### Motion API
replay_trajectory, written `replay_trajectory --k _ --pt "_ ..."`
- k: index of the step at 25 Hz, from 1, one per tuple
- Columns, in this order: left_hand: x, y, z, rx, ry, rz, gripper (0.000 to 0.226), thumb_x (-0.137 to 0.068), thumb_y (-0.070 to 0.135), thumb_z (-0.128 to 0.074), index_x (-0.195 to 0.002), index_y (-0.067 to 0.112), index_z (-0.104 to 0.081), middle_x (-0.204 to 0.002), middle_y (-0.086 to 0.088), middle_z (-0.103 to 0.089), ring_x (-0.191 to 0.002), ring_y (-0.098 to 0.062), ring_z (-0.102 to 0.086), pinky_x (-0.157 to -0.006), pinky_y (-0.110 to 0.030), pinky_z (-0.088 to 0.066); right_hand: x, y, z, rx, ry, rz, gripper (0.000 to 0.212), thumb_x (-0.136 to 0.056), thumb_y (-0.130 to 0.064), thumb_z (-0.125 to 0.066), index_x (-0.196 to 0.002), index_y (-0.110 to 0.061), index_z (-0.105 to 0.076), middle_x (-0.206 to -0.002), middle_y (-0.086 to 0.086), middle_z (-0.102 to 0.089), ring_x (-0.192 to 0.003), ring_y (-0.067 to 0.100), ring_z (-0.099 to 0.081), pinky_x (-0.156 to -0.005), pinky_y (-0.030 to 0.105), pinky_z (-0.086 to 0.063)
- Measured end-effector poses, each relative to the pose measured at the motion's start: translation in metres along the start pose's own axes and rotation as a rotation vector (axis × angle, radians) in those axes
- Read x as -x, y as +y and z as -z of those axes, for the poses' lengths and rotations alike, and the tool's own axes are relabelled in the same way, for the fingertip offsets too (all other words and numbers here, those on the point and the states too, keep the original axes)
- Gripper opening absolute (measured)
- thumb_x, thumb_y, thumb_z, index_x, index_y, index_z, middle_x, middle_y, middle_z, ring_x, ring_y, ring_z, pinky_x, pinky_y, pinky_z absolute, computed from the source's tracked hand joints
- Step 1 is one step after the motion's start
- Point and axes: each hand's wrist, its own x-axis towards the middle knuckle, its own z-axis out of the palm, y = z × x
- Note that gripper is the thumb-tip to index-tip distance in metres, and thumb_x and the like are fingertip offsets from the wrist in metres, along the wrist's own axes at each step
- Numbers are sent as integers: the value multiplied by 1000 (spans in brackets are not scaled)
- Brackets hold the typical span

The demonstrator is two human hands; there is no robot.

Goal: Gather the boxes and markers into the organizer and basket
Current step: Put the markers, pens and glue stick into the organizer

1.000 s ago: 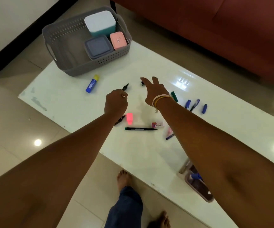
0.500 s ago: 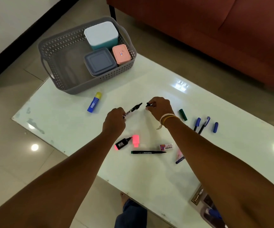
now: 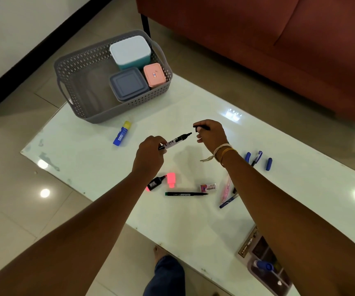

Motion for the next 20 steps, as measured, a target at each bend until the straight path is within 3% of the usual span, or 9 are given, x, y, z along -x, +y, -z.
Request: replay_trajectory --k 6,12,14,17,20 --pt "21 12 -1 115 44 -42 22 -83 3 -65 -103 11 -67 -100 -11 -66 -90 -26 -61 -82 -37 -51 18 -2 18 31 -187 -57 29 -95 2 -40 -110 2 -65 -76 2 -55 -60 13 -53 -56 20 -50" --pt "50 23 -5 123 25 -56 21 -83 4 -64 -101 13 -70 -98 -5 -70 -79 -16 -58 -70 -14 -38 49 3 48 68 -226 31 23 -94 0 -49 -112 2 -63 -83 4 -61 -64 11 -58 -56 14 -53" --pt "62 32 -5 135 20 -69 18 -85 7 -63 -100 14 -70 -90 1 -67 -72 -11 -58 -61 -7 -37 61 7 58 14 -205 35 19 -91 -1 -58 -109 0 -60 -87 12 -66 -62 11 -63 -57 16 -55" --pt "79 48 -8 229 -1 -38 13 -87 12 -61 -97 13 -69 -71 5 -59 -57 -1 -54 -55 -9 -35 82 15 66 -184 -93 -4 14 -87 -1 -64 -101 0 -62 -90 18 -68 -54 8 -68 -60 20 -59" --pt "98 70 -19 380 -101 57 16 -91 22 -58 -94 14 -71 -59 -1 -48 -45 -7 -42 -49 -15 -33 107 26 73 -323 1 -5 18 -90 -2 -61 -106 4 -65 -92 17 -68 -55 8 -69 -61 19 -59"
